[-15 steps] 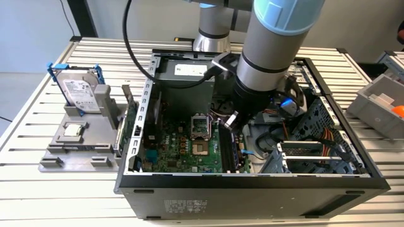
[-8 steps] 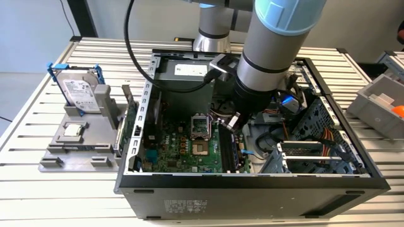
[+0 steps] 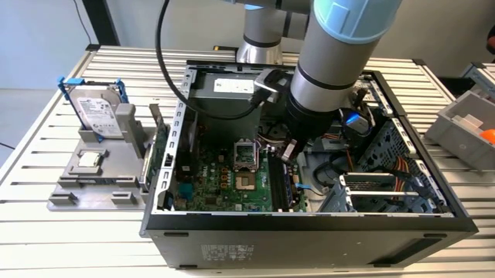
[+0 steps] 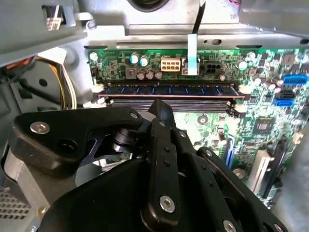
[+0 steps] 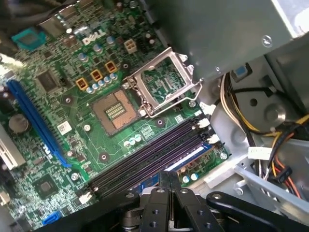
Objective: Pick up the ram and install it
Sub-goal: 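Press down the ram until it locks into place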
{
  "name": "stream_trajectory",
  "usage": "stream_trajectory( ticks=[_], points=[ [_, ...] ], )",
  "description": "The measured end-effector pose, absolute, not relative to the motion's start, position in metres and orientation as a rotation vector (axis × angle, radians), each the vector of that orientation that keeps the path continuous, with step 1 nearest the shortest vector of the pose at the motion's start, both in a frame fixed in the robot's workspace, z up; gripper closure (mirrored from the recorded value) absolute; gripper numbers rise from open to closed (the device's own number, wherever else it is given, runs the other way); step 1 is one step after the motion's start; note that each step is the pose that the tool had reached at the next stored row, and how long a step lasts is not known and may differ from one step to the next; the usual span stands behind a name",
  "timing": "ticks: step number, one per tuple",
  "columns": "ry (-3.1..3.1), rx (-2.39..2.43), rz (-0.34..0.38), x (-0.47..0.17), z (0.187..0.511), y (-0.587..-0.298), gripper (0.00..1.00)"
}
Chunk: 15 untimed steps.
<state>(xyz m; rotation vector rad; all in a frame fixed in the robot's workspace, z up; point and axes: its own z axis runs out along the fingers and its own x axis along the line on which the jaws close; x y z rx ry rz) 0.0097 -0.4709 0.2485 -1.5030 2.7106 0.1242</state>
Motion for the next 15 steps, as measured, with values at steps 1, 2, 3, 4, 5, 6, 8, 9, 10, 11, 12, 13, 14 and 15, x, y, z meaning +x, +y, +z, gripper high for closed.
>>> stream_trajectory(
  ticks=[1,2,3,4,5,6,8,9,10,11,12,13,14,15],
  points=[
    [2.698,-1.526,0.124,0.0097,0.2485,-0.4709,1.00],
    [2.685,-1.550,0.125,0.0097,0.2484,-0.4709,1.00],
    [2.671,-1.573,0.125,0.0097,0.2484,-0.4709,1.00],
    [2.658,-1.596,0.125,0.0097,0.2484,-0.4709,1.00],
    [2.645,-1.618,0.125,0.0097,0.2484,-0.4709,1.00],
    [2.631,-1.641,0.125,0.0097,0.2484,-0.4709,1.00],
    [2.601,-1.689,0.125,0.0097,0.2484,-0.4709,1.00],
    [2.586,-1.712,0.125,0.0097,0.2484,-0.4709,1.00],
    [2.572,-1.734,0.125,0.0097,0.2484,-0.4709,1.00],
    [2.556,-1.756,0.124,0.0097,0.2484,-0.4709,1.00],
    [2.541,-1.778,0.124,0.0097,0.2484,-0.4709,1.00],
    [2.525,-1.799,0.123,0.0097,0.2484,-0.4709,1.00],
    [2.508,-1.821,0.121,0.0097,0.2484,-0.4709,1.00],
    [2.490,-1.840,0.117,0.0097,0.2483,-0.4709,1.00]
  ],
)
